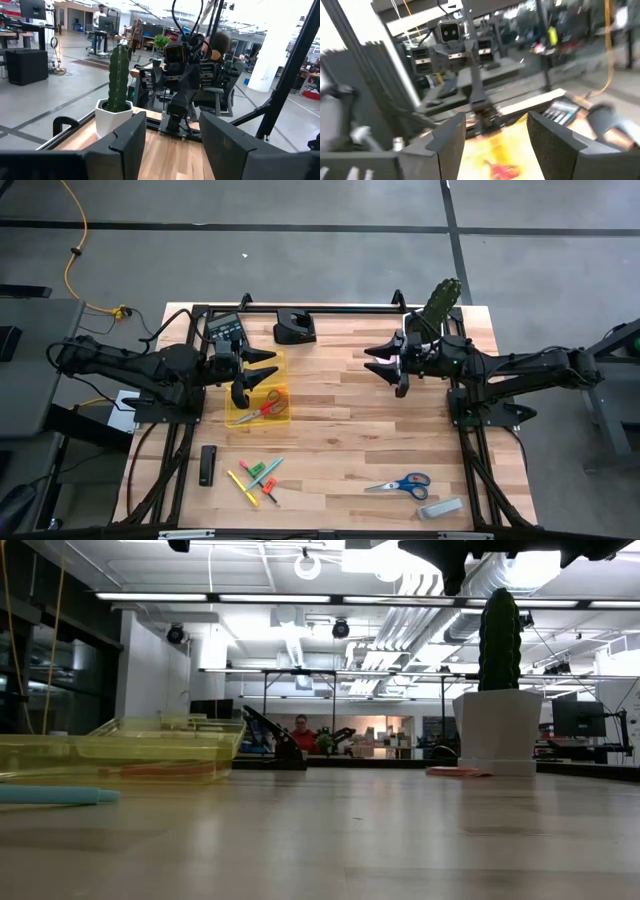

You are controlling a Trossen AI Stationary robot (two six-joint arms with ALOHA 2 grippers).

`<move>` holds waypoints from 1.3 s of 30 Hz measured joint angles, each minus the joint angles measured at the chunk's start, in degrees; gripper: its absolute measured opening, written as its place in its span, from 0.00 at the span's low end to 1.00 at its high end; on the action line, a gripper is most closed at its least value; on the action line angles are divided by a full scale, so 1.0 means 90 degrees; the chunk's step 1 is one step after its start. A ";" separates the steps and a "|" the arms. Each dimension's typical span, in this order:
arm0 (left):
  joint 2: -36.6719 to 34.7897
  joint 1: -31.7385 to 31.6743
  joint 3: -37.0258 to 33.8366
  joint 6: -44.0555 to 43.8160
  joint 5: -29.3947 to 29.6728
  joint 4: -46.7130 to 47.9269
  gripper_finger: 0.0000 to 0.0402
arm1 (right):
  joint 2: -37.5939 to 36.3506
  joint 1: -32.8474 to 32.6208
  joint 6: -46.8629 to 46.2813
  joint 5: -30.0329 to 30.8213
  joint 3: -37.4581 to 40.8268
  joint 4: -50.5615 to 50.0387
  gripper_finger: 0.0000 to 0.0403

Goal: Pack school essentials
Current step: Put the pink pencil top eraser into the yellow supply box

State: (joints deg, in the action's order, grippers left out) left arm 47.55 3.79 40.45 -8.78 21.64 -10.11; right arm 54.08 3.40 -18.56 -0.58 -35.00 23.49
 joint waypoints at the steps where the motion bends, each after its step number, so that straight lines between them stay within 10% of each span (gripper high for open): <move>1: 0.0000 0.0000 0.0000 0.0000 -0.0002 0.0000 0.43 | 0.0001 -0.0072 -0.0181 -0.0089 -0.0084 -0.0185 0.51; 18: 0.0002 -0.0002 0.0000 0.0000 0.0001 0.0043 0.43 | 0.1259 -0.3618 -0.2891 0.0010 -0.2331 -0.7388 0.51; 29: 0.0002 -0.0002 0.0000 0.0000 0.0005 0.0318 0.43 | 0.2697 -0.4878 -0.6732 -0.0827 -0.2259 -0.7760 0.51; 39: 0.0002 -0.0002 0.0000 -0.0002 0.0028 0.0313 0.43 | 0.4055 -0.4940 -0.7785 -0.1485 -0.2264 -0.7631 0.51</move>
State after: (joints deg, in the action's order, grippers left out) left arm 47.57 3.77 40.45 -8.80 21.89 -7.29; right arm 90.58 -41.06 -88.62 -13.94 -55.37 -45.19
